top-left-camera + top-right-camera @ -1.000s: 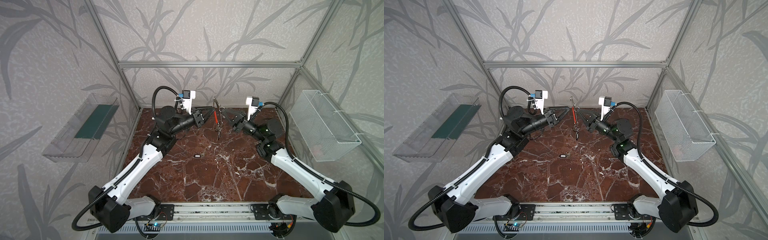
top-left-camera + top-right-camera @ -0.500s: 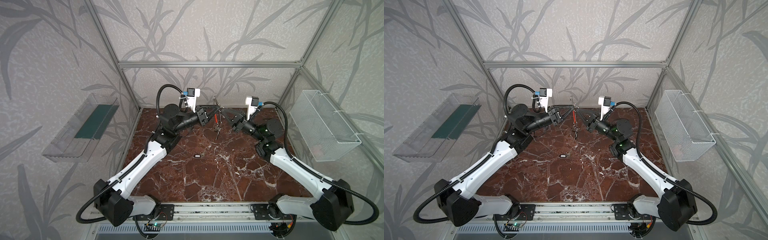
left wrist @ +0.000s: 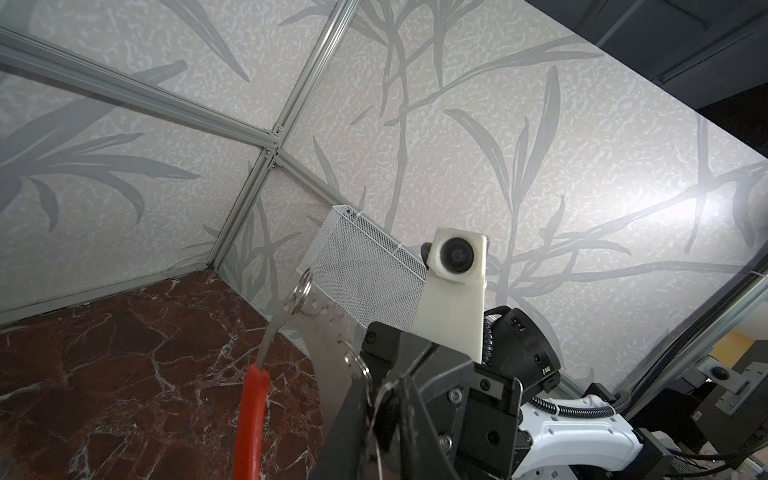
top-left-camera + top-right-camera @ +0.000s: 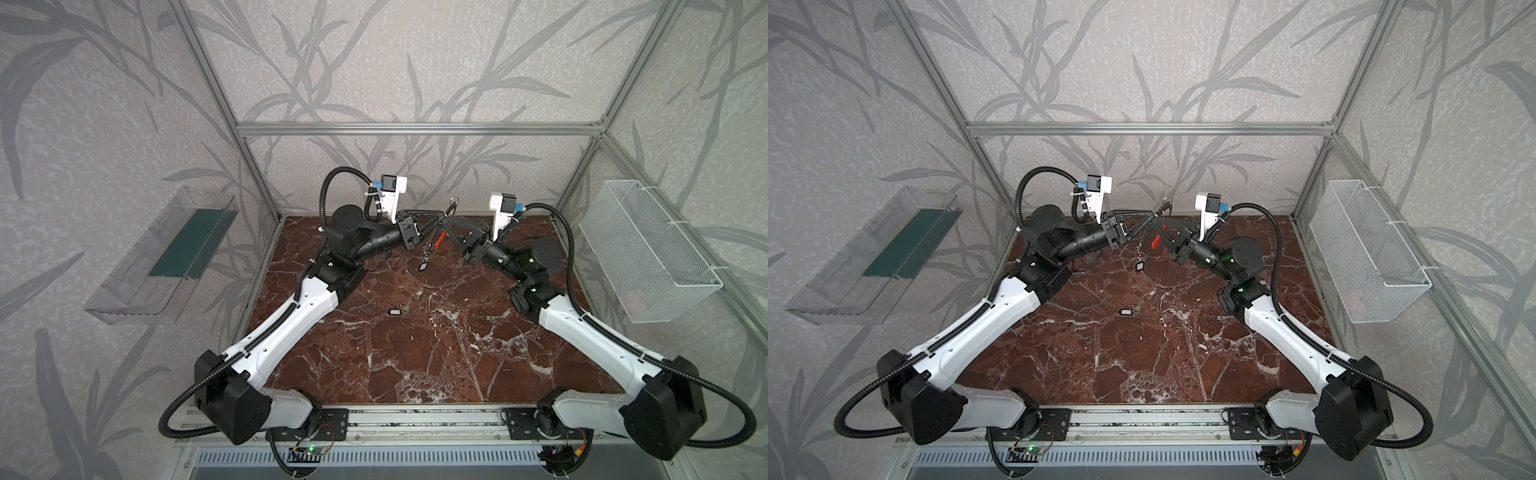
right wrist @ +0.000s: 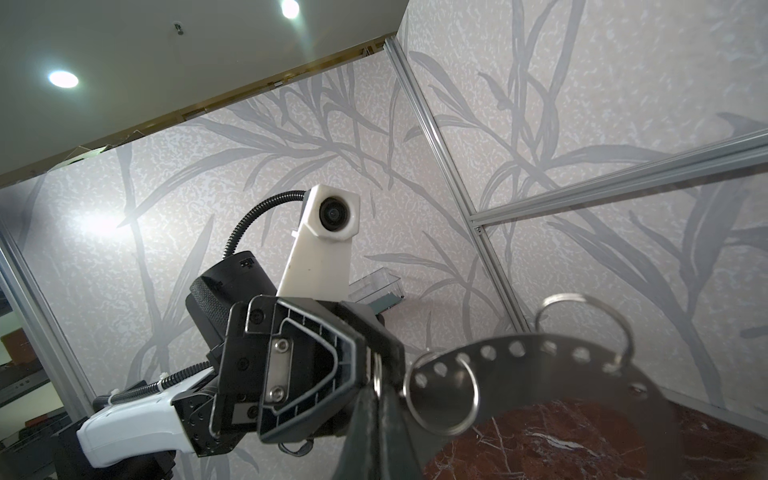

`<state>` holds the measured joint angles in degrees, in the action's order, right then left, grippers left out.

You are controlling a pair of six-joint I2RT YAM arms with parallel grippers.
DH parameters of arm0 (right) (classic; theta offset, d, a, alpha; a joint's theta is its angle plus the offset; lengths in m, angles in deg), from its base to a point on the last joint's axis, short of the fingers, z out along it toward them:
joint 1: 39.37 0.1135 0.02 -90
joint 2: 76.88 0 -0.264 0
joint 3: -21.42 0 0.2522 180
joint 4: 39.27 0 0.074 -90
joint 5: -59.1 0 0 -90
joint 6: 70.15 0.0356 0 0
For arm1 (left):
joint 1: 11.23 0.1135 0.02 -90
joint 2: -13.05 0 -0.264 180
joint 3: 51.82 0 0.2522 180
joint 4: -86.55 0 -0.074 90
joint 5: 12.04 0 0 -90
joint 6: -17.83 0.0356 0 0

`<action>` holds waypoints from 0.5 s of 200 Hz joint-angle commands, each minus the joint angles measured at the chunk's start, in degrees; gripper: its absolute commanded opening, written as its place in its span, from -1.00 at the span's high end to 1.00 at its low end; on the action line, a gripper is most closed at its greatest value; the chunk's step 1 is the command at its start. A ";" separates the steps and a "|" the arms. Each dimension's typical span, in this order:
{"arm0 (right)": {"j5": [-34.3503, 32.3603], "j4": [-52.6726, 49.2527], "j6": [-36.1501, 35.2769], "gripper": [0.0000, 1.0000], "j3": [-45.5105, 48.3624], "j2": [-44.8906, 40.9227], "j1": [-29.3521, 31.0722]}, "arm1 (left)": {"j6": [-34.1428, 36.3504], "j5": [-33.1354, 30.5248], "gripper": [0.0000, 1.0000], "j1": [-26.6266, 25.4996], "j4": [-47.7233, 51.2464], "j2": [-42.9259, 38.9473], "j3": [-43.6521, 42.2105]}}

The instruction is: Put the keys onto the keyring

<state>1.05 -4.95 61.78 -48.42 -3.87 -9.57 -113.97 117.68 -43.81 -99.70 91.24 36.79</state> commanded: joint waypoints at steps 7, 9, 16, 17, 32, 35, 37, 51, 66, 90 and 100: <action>-0.83 1.06 -1.59 1.00 -0.52 -1.46 0.41 | 1.11 0.94 0.66 -0.92 -0.28 -2.15 -0.29; -0.77 1.06 -1.59 1.00 -0.48 -1.47 0.36 | 1.18 0.76 0.66 -0.91 -0.11 -2.21 -0.36; -0.74 1.06 -1.50 1.00 -0.53 -1.57 0.35 | 1.64 0.12 0.66 -0.82 0.35 -2.66 -0.73; -0.74 1.06 -1.46 1.00 -0.48 -1.61 0.35 | 1.68 0.10 0.66 -0.82 0.42 -2.77 -0.79; -1.00 1.06 -1.50 1.00 -0.27 -1.82 0.26 | 2.57 -1.04 0.65 -0.55 1.45 -3.69 -1.50; -1.01 1.06 -1.50 1.00 -0.25 -1.90 0.32 | 2.72 -1.35 0.65 -0.51 1.74 -3.93 -1.62; -1.01 1.06 -1.50 1.00 -0.24 -1.91 0.30 | 2.81 -1.50 0.65 -0.48 1.97 -4.06 -1.68; -0.84 0.89 -1.50 1.00 -0.20 -2.09 0.27 | 2.87 -2.86 0.63 0.04 2.44 -5.12 -2.35; -0.87 0.87 -1.42 1.00 -0.09 -2.17 0.28 | 2.78 -3.36 0.62 0.38 2.11 -5.86 -2.91; -0.96 1.22 -0.98 1.00 0.00 -2.17 0.30 | 1.80 -2.27 0.62 0.36 1.45 -5.76 -3.04; -0.75 1.35 -0.76 1.00 -0.08 -2.09 0.28 | 1.00 -1.26 0.62 0.39 0.42 -5.38 -3.10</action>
<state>0.96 -5.33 60.97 -48.42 -4.46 -9.26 -112.07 114.91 -43.63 -97.12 86.72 34.15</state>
